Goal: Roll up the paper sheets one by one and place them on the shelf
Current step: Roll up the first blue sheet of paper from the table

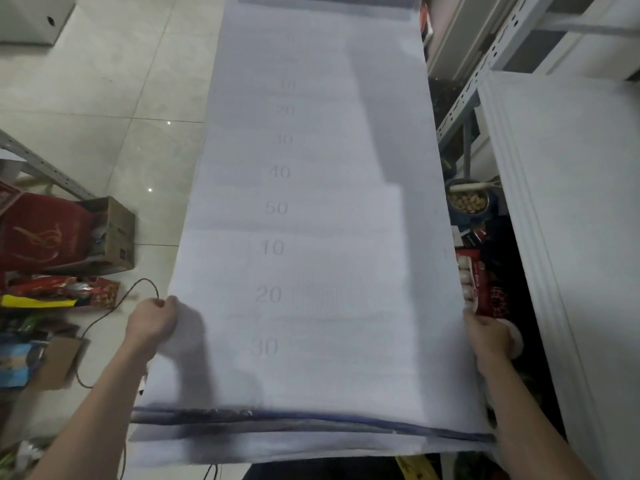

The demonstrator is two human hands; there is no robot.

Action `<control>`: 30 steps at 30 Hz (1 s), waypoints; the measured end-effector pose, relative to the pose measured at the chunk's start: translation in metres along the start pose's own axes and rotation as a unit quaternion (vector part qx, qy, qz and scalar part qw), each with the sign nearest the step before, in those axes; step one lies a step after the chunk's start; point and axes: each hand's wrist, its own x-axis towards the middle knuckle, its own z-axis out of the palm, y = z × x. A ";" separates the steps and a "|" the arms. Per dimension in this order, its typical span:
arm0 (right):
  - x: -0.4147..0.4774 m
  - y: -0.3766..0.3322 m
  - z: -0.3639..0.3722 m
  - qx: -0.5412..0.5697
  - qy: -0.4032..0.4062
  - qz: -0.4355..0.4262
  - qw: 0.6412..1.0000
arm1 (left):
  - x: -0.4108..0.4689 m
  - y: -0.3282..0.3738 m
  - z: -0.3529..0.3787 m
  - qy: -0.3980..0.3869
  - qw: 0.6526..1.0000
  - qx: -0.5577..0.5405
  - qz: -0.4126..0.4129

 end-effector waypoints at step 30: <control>-0.053 0.068 -0.011 0.024 -0.013 -0.027 0.999 | -0.060 -0.072 0.006 0.039 0.996 -0.032 0.071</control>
